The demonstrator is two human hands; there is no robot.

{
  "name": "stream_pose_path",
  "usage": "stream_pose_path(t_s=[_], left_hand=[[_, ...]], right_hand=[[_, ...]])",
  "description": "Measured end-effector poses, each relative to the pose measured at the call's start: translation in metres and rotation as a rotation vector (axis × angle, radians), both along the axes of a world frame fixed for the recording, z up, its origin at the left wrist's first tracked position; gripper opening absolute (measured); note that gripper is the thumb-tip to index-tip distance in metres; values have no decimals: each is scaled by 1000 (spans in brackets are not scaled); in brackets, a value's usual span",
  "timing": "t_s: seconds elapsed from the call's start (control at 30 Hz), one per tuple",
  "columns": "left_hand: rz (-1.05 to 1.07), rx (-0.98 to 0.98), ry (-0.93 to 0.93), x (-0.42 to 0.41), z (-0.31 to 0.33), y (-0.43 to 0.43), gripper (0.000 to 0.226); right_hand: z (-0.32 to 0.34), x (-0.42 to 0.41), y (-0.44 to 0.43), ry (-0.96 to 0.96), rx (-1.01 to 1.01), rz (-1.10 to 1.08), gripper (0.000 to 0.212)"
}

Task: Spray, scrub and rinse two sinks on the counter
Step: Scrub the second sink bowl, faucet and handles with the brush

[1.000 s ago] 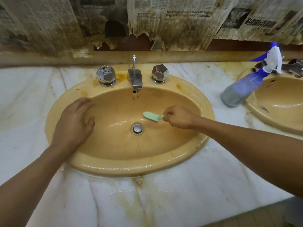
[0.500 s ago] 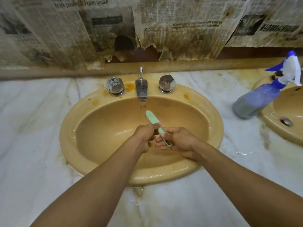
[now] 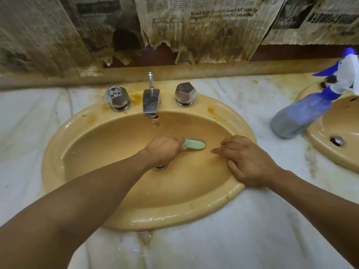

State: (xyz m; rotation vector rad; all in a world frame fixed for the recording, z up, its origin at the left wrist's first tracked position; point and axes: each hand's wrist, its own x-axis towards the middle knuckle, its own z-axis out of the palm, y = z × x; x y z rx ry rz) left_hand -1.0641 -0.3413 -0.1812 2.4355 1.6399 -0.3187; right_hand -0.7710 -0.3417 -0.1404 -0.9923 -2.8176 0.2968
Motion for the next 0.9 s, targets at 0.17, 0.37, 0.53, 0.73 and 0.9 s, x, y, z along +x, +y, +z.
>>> stream_pose_path(t_s=[0.17, 0.37, 0.53, 0.73, 0.9], left_hand=[[-11, -51, -75, -12, -8, 10, 34], [-31, -13, -210, 0, -11, 20, 33], [59, 110, -168, 3, -4, 22, 38], [-59, 11, -92, 14, -9, 14, 33], [70, 199, -355, -3, 0, 24, 33]], right_hand=[[2, -1, 0, 42, -11, -14, 51], [0, -1, 1, 76, -21, -22, 53], [-3, -1, 2, 95, -20, -33, 53], [-3, -1, 1, 113, -1, -32, 53], [-2, -2, 2, 124, 5, -31, 53]])
